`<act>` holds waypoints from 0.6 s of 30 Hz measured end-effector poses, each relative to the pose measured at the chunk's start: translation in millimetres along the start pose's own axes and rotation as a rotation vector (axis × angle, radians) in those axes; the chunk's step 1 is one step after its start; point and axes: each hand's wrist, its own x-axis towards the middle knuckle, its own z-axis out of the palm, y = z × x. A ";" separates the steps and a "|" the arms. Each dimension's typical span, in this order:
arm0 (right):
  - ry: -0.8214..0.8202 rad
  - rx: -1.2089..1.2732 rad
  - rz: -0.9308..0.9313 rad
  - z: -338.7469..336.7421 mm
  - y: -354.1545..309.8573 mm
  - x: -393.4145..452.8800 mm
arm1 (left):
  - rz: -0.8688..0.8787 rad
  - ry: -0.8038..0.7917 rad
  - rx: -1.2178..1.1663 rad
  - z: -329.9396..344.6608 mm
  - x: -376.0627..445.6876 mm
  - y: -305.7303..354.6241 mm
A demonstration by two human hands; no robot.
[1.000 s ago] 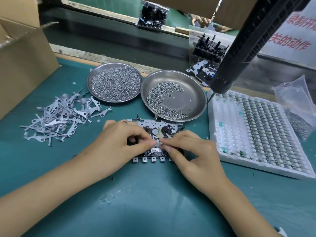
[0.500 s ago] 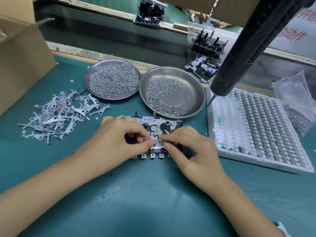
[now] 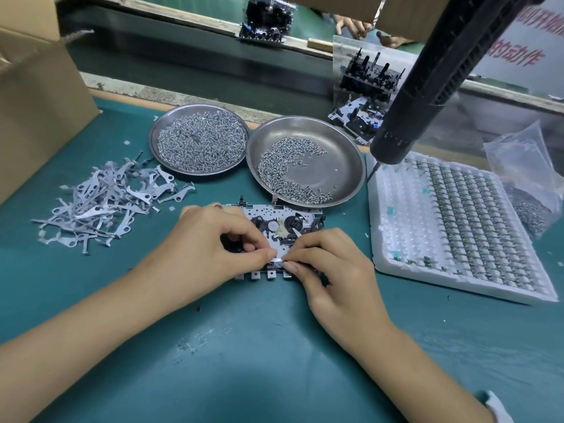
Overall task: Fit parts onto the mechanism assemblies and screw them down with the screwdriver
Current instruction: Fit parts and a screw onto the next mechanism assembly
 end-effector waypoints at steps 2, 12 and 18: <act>0.000 0.017 0.013 -0.2 -0.1 0.4 | 0.005 -0.008 -0.016 -0.5 -0.1 -0.7; 0.071 0.426 0.294 -6.8 4.4 7.8 | -0.029 -0.034 -0.059 -3.1 1.1 -4.5; 0.087 0.453 0.300 -5.6 5.6 8.3 | -0.017 -0.036 -0.062 -5.6 1.7 -0.6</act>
